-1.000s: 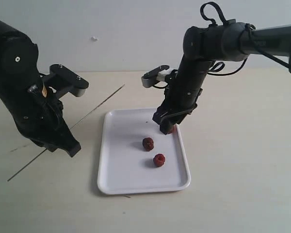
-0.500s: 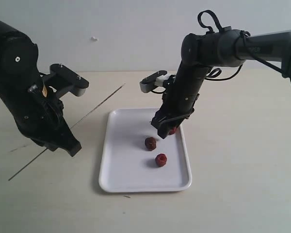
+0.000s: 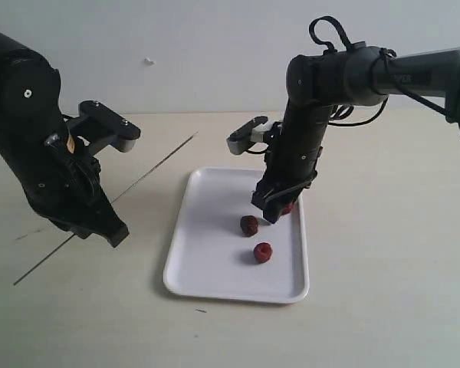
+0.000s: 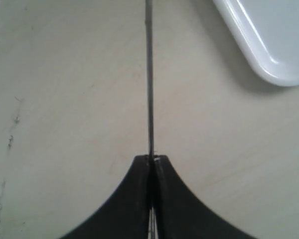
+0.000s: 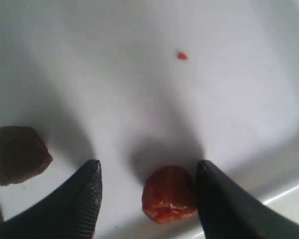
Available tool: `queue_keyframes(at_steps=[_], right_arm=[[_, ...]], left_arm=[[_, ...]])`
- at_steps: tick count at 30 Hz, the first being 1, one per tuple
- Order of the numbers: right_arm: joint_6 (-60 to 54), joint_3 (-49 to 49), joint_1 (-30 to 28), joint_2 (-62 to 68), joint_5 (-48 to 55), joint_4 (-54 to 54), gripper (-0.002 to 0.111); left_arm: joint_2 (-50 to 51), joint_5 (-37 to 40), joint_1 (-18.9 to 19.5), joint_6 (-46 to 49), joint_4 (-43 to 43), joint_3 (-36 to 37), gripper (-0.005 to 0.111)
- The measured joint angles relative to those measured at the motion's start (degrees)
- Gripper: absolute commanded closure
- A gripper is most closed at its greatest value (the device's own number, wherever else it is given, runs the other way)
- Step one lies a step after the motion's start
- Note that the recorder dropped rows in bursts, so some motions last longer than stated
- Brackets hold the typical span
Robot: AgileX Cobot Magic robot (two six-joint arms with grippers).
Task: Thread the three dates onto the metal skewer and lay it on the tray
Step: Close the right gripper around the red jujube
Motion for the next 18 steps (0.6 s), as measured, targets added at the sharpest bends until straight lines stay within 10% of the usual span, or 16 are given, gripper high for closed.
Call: queue_keyframes(at_steps=[18], right_arm=[[-18.4, 0.0, 0.0, 0.0, 0.5, -1.2, 0.053]], left_arm=[[0.0, -0.2, 0.0, 0.0, 0.0, 0.0, 0.107]])
